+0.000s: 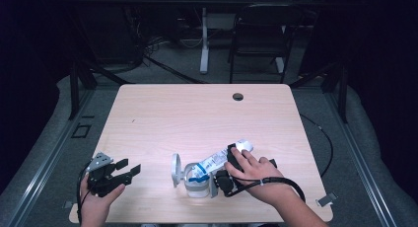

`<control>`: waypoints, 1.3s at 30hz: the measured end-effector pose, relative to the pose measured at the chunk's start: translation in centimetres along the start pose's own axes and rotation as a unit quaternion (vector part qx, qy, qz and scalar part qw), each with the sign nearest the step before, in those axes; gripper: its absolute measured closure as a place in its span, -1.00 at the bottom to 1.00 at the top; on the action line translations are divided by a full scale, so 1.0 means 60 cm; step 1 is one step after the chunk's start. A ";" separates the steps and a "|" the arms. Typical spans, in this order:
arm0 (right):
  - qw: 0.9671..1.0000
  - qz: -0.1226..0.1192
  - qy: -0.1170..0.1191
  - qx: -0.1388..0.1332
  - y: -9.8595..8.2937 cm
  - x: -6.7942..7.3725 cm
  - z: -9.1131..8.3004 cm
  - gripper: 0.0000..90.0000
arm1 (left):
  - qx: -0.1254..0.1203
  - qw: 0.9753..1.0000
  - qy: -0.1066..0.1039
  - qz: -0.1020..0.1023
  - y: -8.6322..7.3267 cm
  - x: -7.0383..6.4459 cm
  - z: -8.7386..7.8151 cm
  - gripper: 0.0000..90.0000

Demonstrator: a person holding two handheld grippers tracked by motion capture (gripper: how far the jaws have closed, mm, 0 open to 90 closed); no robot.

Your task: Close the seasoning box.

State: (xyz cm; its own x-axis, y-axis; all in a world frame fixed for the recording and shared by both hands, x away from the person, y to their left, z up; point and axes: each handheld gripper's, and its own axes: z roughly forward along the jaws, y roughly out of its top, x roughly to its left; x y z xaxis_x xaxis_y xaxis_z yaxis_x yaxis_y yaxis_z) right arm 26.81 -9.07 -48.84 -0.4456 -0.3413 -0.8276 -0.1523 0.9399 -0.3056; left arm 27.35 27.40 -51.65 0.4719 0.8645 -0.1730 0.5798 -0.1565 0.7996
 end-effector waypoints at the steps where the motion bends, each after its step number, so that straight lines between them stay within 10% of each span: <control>1: 1.000 0.000 0.000 0.000 0.000 0.000 0.000 -0.04 | 0.001 1.000 0.001 0.000 0.000 0.000 0.000 -0.06; 39: 1.000 -0.013 -0.004 -0.001 0.001 -0.001 -0.003 -0.03 | 0.001 1.000 0.001 0.000 0.000 0.001 0.000 -0.06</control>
State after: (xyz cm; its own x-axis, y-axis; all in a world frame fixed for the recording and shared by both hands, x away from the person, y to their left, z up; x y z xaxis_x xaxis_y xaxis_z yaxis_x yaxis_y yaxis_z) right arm 26.68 -9.02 -48.73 -0.4337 -0.3654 -0.8236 -0.1647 0.9308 -0.3262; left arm 27.37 27.42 -51.68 0.4709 0.8652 -0.1722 0.5811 -0.1573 0.7985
